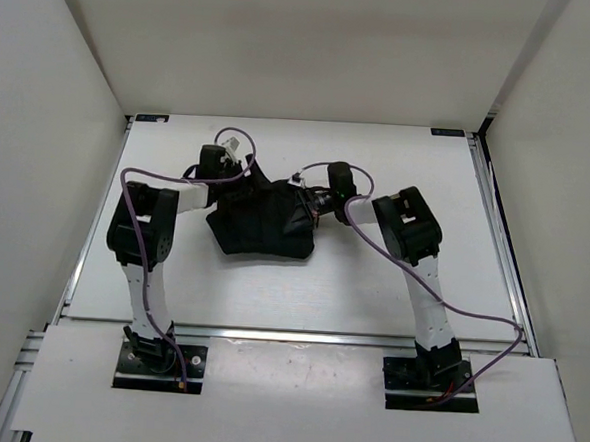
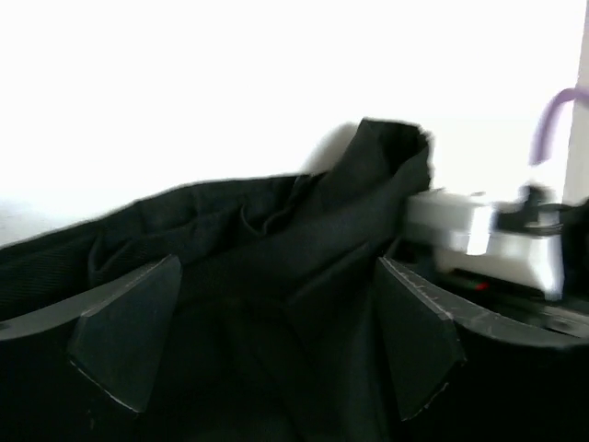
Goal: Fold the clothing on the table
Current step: Fold the skirt
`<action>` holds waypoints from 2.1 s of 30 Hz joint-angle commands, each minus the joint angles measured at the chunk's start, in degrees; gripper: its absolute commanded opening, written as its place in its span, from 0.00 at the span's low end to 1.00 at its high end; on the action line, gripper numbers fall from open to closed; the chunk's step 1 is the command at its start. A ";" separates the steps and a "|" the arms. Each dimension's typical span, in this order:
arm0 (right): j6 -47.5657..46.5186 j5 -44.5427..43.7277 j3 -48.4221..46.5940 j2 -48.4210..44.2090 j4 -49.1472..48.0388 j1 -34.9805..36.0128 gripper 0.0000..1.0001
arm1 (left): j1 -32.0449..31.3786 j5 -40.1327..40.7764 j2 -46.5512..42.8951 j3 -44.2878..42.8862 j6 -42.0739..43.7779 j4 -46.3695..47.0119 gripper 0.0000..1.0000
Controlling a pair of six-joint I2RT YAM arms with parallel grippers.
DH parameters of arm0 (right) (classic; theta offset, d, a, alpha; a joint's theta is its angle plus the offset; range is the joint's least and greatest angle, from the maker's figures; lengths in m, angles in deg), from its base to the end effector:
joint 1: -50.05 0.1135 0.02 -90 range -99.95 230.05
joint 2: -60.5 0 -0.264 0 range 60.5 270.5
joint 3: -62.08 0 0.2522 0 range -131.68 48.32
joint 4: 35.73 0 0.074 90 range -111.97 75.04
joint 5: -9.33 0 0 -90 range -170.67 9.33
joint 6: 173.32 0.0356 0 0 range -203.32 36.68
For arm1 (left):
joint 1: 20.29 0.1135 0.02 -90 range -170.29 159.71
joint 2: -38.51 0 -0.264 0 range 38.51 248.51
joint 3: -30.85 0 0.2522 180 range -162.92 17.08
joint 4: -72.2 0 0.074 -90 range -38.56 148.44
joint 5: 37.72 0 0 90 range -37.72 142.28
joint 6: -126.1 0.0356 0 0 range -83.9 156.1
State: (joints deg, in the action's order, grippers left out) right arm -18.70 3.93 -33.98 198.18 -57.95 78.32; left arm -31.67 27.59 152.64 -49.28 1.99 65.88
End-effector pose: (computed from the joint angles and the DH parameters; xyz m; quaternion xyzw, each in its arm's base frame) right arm 0.4031 0.2570 0.0980 0.1812 -0.6948 -0.6882 0.1036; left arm 0.4069 -0.0971 0.1446 -0.0866 0.8868 -0.3376 0.3034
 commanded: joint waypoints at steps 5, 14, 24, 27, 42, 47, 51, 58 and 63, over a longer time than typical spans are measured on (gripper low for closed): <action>-6.85 3.48 -4.70 3.11 10.29 -1.64 0.01 | 1.71 -1.40 -18.91 -3.24 -0.35 -3.46 0.98; -1.09 4.78 -10.49 -1.45 0.40 -5.33 0.00 | -3.03 -6.77 -40.71 18.61 -2.27 -15.97 0.98; 18.08 11.20 -6.21 -6.99 -16.48 -10.78 0.25 | -4.80 -2.48 -48.64 29.80 2.20 -23.00 0.99; 17.20 11.47 -2.97 -10.32 -16.48 -12.45 0.25 | -3.04 0.16 -46.29 28.94 1.06 -24.31 0.98; 17.73 11.38 4.78 -17.10 -18.24 -16.76 0.22 | 3.73 5.52 -54.01 40.61 -14.57 -17.39 0.99; 18.08 11.38 5.39 -18.07 -18.59 -17.11 0.21 | 4.87 7.28 -54.80 47.90 -19.32 -6.32 0.98; 18.61 11.29 6.62 -18.77 -19.73 -17.38 0.21 | 5.40 10.09 -52.52 48.79 -18.45 -2.88 0.99; 18.52 11.38 8.12 -20.00 -20.70 -17.55 0.19 | 6.02 12.73 -47.95 45.90 -20.29 4.85 0.99; 18.70 11.03 8.47 -19.92 -20.79 -17.90 0.19 | 3.74 13.96 -42.33 43.25 -21.70 8.80 0.99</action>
State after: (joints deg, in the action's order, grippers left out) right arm 0.08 4.81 -25.96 180.96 -76.16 60.92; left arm -26.73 39.75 108.86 -3.65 -18.22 68.97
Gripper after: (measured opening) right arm 0.195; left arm 0.987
